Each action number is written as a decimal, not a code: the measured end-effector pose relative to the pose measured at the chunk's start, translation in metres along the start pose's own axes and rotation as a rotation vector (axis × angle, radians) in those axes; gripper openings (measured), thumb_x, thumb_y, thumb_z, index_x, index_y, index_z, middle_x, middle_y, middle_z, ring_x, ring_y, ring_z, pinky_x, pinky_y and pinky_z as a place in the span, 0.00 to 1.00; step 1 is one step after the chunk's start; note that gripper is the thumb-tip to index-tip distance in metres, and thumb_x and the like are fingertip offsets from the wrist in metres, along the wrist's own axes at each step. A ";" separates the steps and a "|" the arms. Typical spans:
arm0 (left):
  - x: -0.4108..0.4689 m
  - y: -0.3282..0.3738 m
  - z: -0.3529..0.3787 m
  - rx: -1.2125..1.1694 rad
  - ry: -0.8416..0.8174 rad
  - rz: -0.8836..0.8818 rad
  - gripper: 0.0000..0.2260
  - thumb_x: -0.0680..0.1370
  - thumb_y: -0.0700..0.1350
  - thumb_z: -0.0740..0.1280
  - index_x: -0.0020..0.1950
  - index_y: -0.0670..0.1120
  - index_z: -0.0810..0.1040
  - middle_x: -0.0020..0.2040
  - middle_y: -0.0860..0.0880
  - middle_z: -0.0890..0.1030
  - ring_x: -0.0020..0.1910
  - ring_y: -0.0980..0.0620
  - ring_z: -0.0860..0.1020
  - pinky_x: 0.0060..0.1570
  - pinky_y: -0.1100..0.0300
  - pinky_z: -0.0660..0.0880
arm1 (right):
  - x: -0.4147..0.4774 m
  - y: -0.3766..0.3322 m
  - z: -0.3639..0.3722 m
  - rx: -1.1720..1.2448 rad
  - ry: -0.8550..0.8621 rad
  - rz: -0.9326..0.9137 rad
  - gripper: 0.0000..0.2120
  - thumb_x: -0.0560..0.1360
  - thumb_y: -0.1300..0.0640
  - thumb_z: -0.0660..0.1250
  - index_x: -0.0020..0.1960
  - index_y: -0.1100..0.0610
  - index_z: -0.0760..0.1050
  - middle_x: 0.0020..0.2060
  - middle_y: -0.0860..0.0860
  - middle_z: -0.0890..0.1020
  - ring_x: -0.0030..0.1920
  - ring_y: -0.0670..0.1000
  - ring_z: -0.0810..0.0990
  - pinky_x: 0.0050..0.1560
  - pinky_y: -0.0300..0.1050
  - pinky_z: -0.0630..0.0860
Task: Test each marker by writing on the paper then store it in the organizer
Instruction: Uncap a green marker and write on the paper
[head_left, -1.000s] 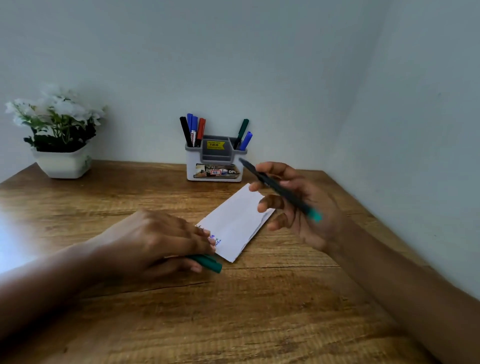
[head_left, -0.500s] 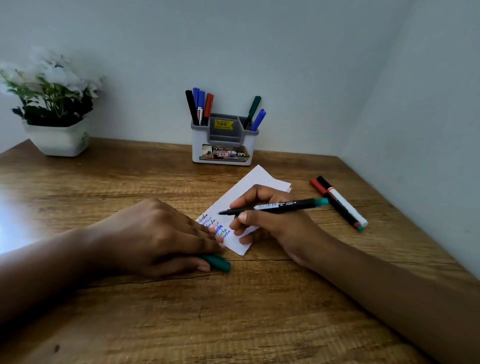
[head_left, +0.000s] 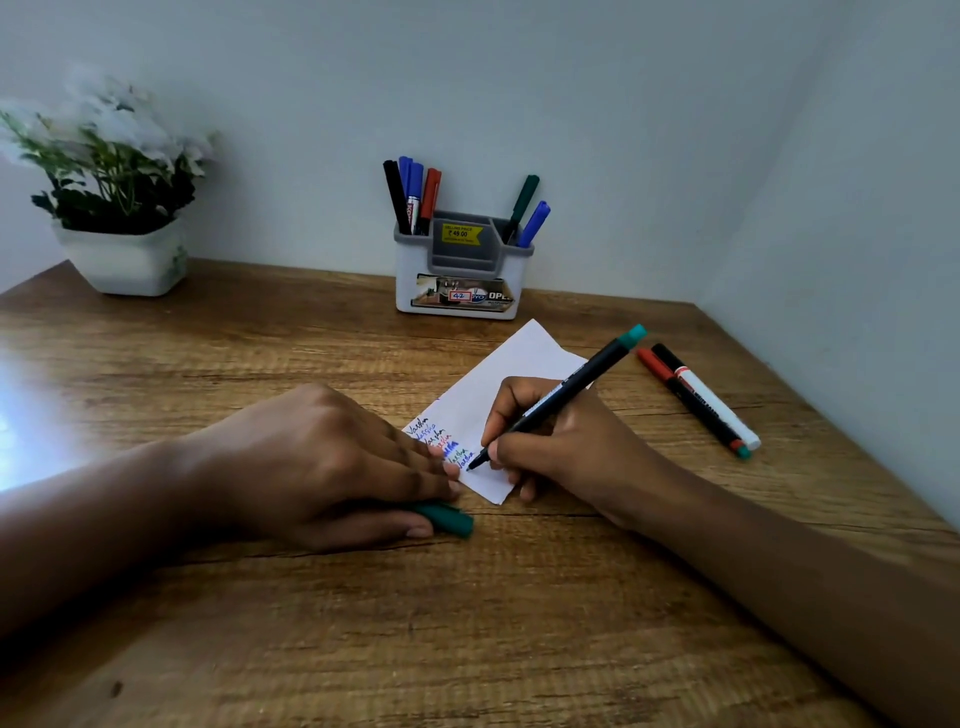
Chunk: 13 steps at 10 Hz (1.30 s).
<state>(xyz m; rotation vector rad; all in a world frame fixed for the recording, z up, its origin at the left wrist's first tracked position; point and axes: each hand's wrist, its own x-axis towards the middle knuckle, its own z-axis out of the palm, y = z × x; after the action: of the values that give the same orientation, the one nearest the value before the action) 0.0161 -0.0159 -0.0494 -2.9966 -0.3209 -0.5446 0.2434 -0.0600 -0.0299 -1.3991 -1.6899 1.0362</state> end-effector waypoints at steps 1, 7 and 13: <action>-0.002 -0.008 0.005 -0.021 -0.037 -0.038 0.20 0.82 0.60 0.51 0.56 0.53 0.80 0.49 0.55 0.85 0.47 0.54 0.85 0.38 0.50 0.83 | 0.000 0.000 0.000 -0.010 -0.007 0.001 0.02 0.71 0.66 0.67 0.41 0.61 0.76 0.32 0.54 0.79 0.29 0.46 0.77 0.28 0.37 0.75; 0.003 -0.004 0.001 -0.101 -0.040 -0.056 0.18 0.81 0.61 0.53 0.56 0.55 0.79 0.50 0.56 0.85 0.49 0.54 0.84 0.42 0.49 0.83 | 0.001 0.000 0.001 -0.053 -0.004 -0.014 0.03 0.71 0.65 0.67 0.40 0.59 0.76 0.32 0.56 0.79 0.30 0.47 0.78 0.28 0.38 0.75; 0.004 -0.002 -0.002 -0.100 -0.028 -0.031 0.18 0.82 0.60 0.51 0.57 0.55 0.77 0.50 0.55 0.85 0.49 0.54 0.84 0.42 0.49 0.83 | 0.002 0.001 -0.001 0.022 0.013 0.007 0.05 0.71 0.66 0.66 0.38 0.58 0.76 0.31 0.55 0.79 0.29 0.47 0.77 0.27 0.38 0.74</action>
<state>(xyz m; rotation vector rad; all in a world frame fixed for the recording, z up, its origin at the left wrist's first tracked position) 0.0188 -0.0139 -0.0458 -3.1032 -0.3524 -0.5378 0.2442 -0.0582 -0.0304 -1.3958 -1.6611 1.0446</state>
